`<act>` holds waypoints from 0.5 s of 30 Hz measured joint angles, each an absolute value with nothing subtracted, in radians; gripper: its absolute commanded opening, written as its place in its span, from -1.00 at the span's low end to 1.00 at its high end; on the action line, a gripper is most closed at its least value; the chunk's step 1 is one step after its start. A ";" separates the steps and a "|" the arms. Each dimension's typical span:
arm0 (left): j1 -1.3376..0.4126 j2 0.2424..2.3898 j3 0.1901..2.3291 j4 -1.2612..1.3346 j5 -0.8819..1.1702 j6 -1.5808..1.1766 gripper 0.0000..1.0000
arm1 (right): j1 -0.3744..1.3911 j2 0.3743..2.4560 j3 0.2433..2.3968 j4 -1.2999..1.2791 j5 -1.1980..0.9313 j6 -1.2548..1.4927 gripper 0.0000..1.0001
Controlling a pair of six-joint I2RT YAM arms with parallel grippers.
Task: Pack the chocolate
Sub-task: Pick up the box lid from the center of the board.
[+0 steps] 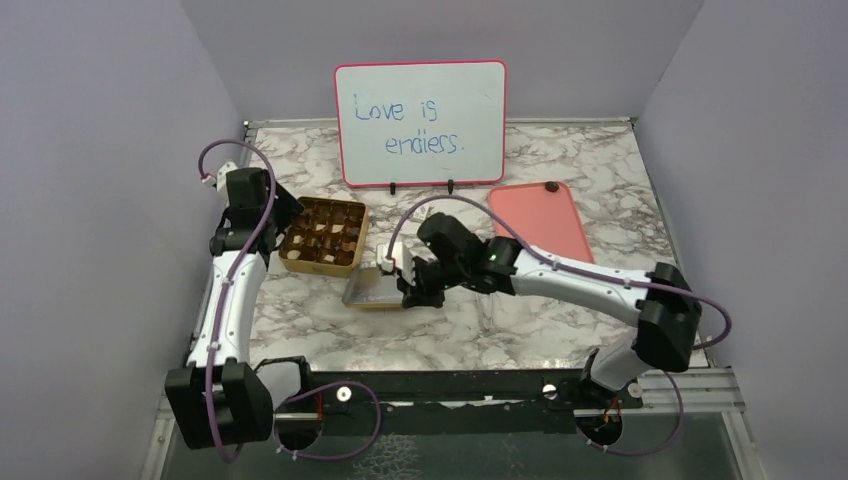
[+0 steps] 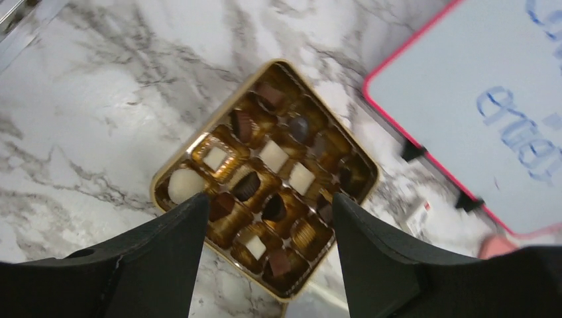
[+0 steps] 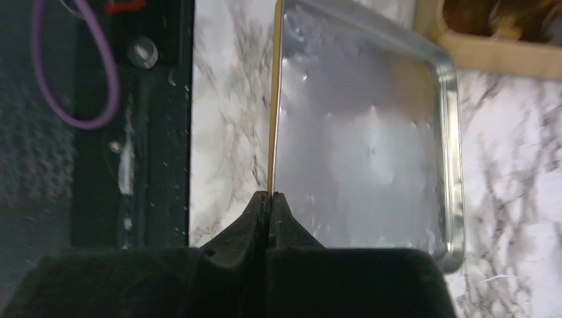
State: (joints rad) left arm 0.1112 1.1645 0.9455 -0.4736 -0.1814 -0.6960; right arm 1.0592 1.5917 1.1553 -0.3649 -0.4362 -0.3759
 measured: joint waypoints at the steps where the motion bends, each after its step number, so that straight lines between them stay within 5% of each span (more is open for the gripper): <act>1: 0.111 1.134 0.950 -0.472 -0.135 -0.653 0.39 | 1.059 1.563 1.184 -0.388 -0.439 -0.358 -0.98; 15: 0.085 0.755 0.970 -0.436 0.431 -0.062 0.23 | 0.945 1.432 1.392 -0.524 -0.421 -0.002 -0.98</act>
